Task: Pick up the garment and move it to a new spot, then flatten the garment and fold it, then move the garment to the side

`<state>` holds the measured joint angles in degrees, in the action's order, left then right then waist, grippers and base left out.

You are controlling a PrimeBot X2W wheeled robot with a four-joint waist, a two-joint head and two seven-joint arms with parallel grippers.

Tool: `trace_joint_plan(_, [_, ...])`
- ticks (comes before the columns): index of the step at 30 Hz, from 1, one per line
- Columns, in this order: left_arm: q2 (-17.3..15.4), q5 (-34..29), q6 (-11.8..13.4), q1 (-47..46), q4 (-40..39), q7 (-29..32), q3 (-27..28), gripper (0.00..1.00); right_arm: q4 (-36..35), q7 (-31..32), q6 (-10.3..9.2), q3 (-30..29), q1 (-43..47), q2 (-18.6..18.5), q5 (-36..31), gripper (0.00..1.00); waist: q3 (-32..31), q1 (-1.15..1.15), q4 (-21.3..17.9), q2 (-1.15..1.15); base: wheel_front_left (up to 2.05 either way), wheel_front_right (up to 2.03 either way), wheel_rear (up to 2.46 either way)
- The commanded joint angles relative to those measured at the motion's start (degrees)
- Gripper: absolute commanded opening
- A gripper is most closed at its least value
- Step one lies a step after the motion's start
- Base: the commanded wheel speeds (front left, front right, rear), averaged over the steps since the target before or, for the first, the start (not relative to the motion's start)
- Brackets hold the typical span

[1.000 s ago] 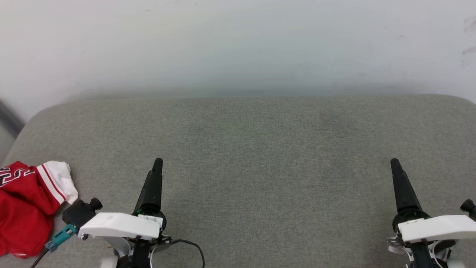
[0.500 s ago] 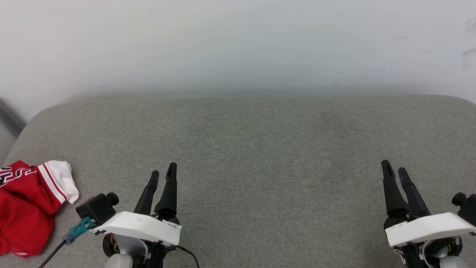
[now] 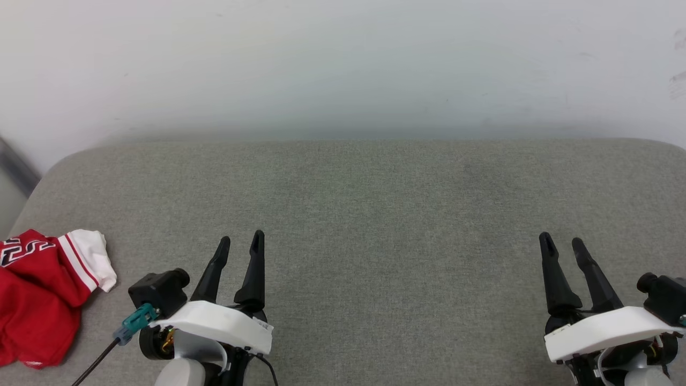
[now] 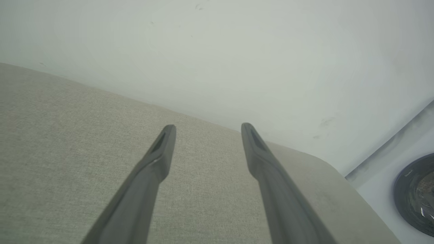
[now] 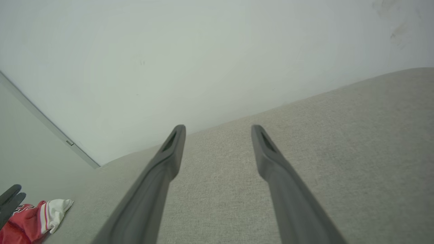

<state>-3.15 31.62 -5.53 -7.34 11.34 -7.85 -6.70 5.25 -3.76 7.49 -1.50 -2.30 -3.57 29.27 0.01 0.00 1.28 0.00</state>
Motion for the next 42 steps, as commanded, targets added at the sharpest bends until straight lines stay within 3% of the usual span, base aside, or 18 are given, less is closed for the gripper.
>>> trace_joint_plan(1, [-0.45,-2.17,0.20,-1.29,-0.69,-0.65,-0.33,1.00,-1.04,-0.24,0.01,0.13,-0.27,0.03,-2.08,1.00,-0.01,0.00,0.03,0.00,0.00,0.00,0.00])
trace_joint_plan(42, [-1.11,-22.35,2.55,-2.36,3.36,-5.78,-4.13,1.00,-4.33,0.41,0.00,-1.08,2.24,0.73,-22.94,1.00,-0.24,0.00,0.90,0.00,0.00,0.00,0.00])
